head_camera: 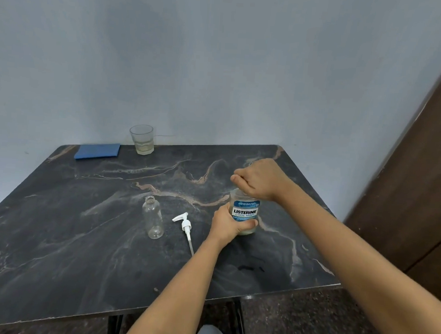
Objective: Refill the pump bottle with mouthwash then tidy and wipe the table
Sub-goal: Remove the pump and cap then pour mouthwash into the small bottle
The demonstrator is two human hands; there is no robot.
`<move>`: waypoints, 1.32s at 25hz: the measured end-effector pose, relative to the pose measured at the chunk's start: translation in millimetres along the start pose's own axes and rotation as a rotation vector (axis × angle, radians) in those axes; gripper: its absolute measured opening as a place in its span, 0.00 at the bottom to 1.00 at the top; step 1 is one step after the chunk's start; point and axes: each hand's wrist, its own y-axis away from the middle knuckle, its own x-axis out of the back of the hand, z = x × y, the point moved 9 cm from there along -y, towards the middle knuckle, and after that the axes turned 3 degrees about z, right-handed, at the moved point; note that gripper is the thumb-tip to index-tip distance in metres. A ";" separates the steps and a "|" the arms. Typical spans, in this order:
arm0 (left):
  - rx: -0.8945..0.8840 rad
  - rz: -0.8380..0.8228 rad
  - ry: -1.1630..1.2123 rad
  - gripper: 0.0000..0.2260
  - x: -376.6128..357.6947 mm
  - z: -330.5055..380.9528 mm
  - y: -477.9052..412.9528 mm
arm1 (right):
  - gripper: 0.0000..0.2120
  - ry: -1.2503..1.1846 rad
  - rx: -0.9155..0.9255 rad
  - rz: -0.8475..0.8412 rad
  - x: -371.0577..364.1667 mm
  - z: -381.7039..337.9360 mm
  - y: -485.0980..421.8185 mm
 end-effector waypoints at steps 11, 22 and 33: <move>-0.034 -0.011 -0.066 0.16 -1.4 1.0 -2.9 | 0.24 0.128 -0.498 0.061 7.4 7.2 17.2; -0.009 -0.037 0.052 0.17 -2.8 -3.0 -3.6 | 0.21 -0.005 0.149 0.261 8.1 -3.5 2.7; -0.007 -0.103 0.024 0.18 -7.0 0.1 0.5 | 0.19 -0.284 0.336 -0.092 11.5 -5.0 19.8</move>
